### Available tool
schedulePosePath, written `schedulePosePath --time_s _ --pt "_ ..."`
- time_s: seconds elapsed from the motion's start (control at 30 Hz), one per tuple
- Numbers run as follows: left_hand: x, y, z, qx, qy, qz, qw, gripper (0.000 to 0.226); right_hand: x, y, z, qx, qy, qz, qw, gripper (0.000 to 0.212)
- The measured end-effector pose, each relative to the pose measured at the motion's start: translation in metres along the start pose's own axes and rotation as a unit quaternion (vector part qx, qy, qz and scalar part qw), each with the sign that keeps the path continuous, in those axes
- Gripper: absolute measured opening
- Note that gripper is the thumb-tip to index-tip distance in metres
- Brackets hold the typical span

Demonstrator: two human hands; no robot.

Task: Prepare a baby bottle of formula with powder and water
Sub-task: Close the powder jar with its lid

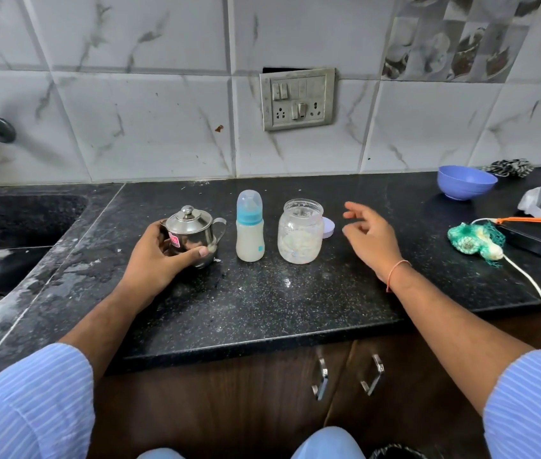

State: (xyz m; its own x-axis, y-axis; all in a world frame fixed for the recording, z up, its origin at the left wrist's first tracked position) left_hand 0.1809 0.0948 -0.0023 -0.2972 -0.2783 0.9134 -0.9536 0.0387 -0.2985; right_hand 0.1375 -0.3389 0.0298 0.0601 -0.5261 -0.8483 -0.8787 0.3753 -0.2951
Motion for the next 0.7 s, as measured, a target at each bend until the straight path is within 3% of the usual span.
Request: schedulePosePath --time_s 0.1,0.23,0.33,0.47,0.7 --pt "0.001 0.000 0.001 -0.002 0.006 0.001 1.000 0.111 0.003 -0.011 0.021 -0.081 0.216 -0.055 0.971 0.041" --pt "0.005 0.002 0.003 -0.007 0.006 0.009 1.000 0.114 0.005 -0.012 0.034 -0.110 0.318 -0.064 0.939 0.040" --pt "0.005 0.002 0.001 -0.011 0.000 0.008 1.000 0.120 0.004 -0.008 0.030 -0.100 0.303 -0.063 0.945 0.026" --pt "0.005 0.002 -0.002 -0.018 -0.011 0.002 1.000 0.145 0.000 0.008 0.014 -0.091 0.290 -0.067 0.950 0.016" --pt "0.008 0.003 0.001 -0.014 -0.028 0.003 1.000 0.126 0.009 0.026 -0.032 0.022 0.063 0.055 0.996 0.034"
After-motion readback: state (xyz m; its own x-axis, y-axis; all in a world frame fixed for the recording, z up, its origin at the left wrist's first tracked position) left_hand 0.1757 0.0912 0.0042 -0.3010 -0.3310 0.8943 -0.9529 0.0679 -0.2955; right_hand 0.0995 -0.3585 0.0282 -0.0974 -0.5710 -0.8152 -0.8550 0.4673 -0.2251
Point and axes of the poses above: each hand's wrist, its own y-axis away from the middle knuckle, its own z-axis out of the palm, x = y × z, the point moved 7 cm from there along -y, towards the middle knuckle, and after that the axes turned 4 degrees about z, right-handed, at the moved point
